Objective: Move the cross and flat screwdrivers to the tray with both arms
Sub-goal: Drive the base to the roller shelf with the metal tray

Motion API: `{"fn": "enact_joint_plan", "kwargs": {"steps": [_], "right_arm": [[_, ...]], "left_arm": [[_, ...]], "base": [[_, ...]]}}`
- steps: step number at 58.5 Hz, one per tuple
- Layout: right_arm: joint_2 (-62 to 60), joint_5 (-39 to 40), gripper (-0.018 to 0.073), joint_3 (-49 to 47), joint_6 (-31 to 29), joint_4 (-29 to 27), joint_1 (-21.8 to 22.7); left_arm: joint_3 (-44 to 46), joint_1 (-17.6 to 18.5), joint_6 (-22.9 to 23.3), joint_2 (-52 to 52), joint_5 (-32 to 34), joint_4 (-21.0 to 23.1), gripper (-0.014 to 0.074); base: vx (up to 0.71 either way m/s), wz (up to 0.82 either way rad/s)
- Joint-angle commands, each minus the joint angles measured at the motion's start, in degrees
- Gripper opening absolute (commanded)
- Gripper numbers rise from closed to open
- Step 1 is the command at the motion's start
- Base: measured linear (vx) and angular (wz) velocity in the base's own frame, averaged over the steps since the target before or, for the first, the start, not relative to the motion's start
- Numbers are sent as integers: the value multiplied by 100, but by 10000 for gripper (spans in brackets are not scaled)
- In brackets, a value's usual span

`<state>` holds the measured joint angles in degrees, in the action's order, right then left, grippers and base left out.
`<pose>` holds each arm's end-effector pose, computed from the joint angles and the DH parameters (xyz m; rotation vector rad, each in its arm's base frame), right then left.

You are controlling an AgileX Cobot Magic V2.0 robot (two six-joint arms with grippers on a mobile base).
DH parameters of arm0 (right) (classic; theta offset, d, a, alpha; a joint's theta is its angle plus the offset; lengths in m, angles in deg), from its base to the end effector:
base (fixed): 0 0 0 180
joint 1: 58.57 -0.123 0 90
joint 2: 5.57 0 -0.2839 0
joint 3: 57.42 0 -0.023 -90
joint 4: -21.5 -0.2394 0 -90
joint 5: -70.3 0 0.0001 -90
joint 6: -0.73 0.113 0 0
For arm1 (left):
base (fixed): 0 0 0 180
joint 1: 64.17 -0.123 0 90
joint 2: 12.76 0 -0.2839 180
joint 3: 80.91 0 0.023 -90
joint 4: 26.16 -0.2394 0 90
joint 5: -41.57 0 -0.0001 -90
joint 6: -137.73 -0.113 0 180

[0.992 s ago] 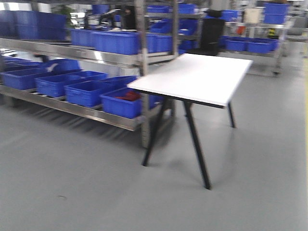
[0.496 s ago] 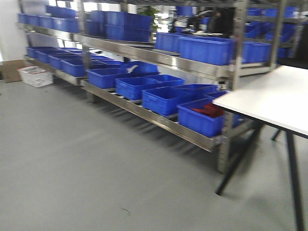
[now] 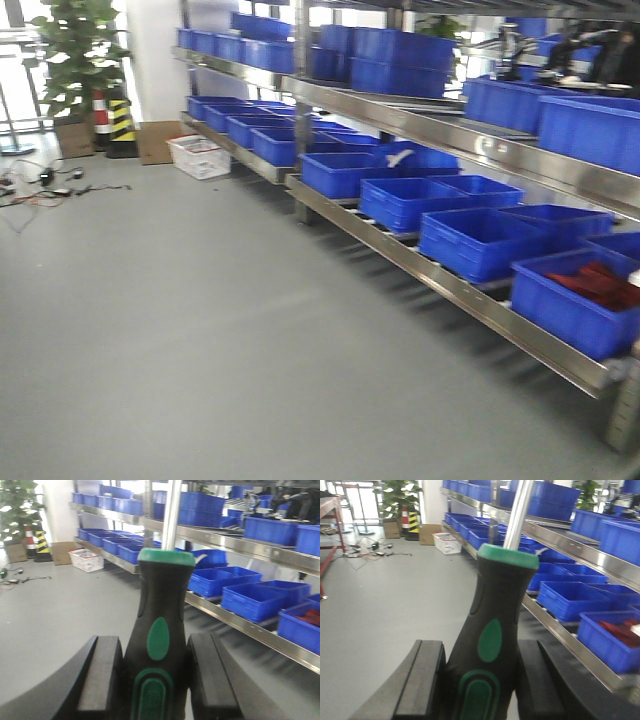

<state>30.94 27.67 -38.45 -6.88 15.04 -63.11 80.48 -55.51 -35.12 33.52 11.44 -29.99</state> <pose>0.0667 0.0139 0.4309 -0.1667 1.7014 0.0871 0.1225 -0.0148 0.4407 0.0443 1.6586 -0.1379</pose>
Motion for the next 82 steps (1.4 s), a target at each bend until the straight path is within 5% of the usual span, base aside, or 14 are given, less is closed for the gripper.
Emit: {"fn": "enact_joint_plan", "kwargs": {"steps": [1,43,82], "right_arm": [[59,548,-8,-161,-29,9,8],[59,542,-8,-161,-29,9,8],[59,563,-8,-161,-29,3,8]], "left_arm": [[130,3,2,5,544,13,-3],[130,3,2,5,544,13,-3],[130,3,2,5,544,13,-3]], "base": [[51,45],[54,39],[59,0]]}}
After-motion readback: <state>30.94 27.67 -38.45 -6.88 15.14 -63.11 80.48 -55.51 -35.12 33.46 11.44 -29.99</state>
